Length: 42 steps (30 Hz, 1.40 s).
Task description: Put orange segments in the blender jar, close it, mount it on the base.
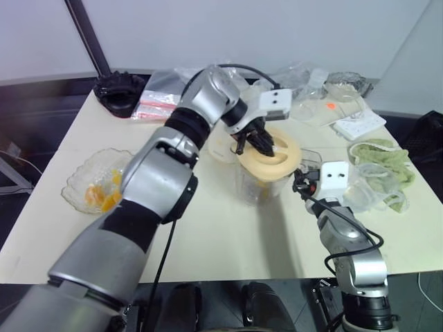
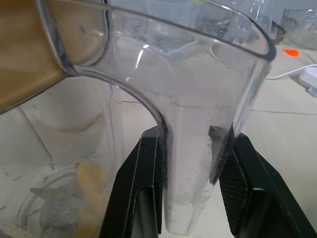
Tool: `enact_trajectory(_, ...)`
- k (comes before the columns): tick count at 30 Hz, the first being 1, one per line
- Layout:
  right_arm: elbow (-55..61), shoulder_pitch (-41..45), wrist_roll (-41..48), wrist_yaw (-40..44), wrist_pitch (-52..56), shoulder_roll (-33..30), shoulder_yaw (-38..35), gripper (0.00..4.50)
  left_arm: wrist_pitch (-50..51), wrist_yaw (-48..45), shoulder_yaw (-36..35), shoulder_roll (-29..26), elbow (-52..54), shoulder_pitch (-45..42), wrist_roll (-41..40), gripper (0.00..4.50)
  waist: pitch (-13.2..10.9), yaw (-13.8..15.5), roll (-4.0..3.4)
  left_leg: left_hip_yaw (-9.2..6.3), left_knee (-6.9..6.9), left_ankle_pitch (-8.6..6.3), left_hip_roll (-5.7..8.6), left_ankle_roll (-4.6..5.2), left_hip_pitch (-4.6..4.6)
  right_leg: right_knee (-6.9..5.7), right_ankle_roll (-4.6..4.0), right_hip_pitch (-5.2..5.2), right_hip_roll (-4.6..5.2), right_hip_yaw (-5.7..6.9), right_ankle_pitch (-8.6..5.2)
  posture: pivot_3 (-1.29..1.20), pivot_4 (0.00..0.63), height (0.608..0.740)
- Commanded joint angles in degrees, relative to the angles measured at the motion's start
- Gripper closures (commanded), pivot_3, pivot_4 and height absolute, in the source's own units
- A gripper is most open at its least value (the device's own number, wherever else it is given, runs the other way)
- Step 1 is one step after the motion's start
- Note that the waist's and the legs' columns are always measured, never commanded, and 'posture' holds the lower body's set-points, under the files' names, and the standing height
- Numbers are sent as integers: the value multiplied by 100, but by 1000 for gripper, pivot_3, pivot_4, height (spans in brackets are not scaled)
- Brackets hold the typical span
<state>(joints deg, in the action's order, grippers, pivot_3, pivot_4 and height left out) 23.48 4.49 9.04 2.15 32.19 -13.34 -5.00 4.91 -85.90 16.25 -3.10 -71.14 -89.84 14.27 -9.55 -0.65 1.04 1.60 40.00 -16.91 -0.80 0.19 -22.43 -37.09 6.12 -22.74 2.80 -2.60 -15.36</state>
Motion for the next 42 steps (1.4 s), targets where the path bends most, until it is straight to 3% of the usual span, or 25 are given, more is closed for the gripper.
enact_trajectory(1,301,-25,-169,-3,-71,-36,35,3548,-413,-67,405,21,-215,390,368,4247,1,-1,1,0,0,0,0,0,1,0,0,1,0,0,0,0,150,740)
enact_trajectory(7,280,-34,-203,13,-116,-36,61,3548,-841,-234,529,-52,-217,403,472,4247,6,-7,1,1,0,0,-4,0,3,1,-3,2,0,-1,-1,0,150,740)
enact_trajectory(24,255,29,-248,-92,-134,34,34,3548,958,1599,408,169,-314,949,498,4247,139,23,-25,-19,-5,-3,-1,2,46,68,-4,55,7,2,-3,0,150,740)
enact_trajectory(32,192,99,-251,-73,-145,29,35,3548,1604,2065,262,305,-292,1013,345,4247,199,36,-24,-19,-12,-15,15,22,36,98,-4,62,58,6,-2,0,150,740)
enact_trajectory(42,125,138,-256,-31,-160,4,21,3548,1301,1936,349,202,-211,999,368,4247,215,38,-23,-17,-40,-19,20,26,27,115,-3,56,91,10,-4,0,150,740)
